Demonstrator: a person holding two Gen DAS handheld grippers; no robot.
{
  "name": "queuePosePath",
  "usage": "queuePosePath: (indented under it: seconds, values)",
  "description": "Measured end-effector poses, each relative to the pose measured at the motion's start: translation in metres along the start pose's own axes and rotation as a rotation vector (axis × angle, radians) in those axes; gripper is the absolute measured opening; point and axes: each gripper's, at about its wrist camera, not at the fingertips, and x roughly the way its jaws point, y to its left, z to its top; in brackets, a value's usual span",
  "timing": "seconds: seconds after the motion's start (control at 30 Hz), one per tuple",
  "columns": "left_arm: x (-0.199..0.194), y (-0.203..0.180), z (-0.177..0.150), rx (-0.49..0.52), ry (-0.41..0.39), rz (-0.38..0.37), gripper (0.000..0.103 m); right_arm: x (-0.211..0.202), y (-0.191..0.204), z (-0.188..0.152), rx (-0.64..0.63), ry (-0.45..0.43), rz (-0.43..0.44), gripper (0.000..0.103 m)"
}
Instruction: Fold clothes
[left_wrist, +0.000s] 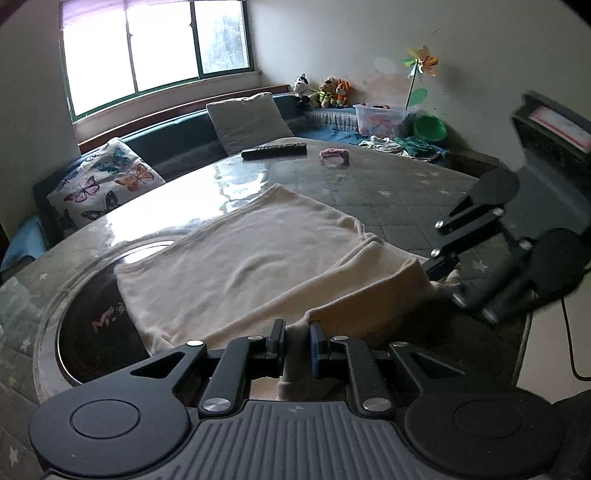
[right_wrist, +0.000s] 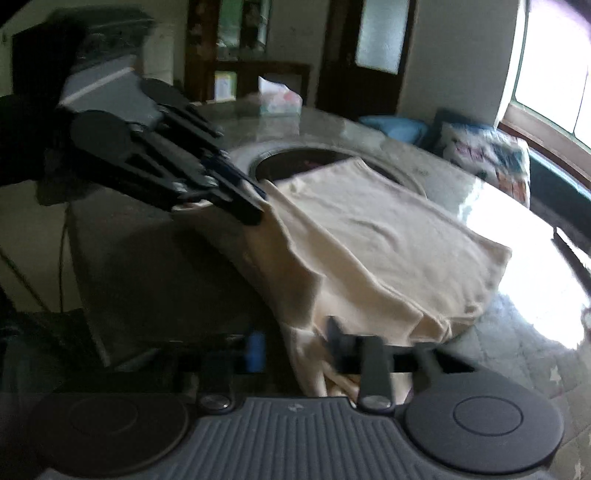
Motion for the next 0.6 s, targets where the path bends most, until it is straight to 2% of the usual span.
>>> queuePosePath:
  seconds: [0.07,0.13,0.2,0.33,0.37,0.57,0.6]
  values:
    - [-0.004,-0.001,-0.003,-0.002,-0.003,0.003,0.018,0.003,-0.007,0.004,0.041,0.011,0.011,0.013]
    - [-0.008,-0.001,-0.007,-0.009,-0.006,0.006,0.022,0.000,-0.015,0.010,0.088,-0.002,0.022,0.012]
    - [-0.014,-0.002,-0.012,-0.007,-0.010,0.020,0.037,-0.001,-0.019,0.014,0.101,-0.009,0.021,0.011]
    - [-0.021,-0.008,-0.024,0.033,0.002,0.048,0.041,-0.002,-0.026,0.023,0.128,-0.023,0.019,0.011]
    - [-0.021,-0.011,-0.028,0.053,0.005,0.061,0.045,-0.003,-0.028,0.025,0.134,-0.027,0.019,0.011]
    - [-0.016,-0.017,-0.043,0.148,0.009,0.143,0.044,-0.006,-0.039,0.038,0.174,-0.049,0.016,0.011]
    - [-0.015,-0.016,-0.044,0.161,0.011,0.152,0.035,-0.006,-0.041,0.041,0.181,-0.052,0.016,0.011]
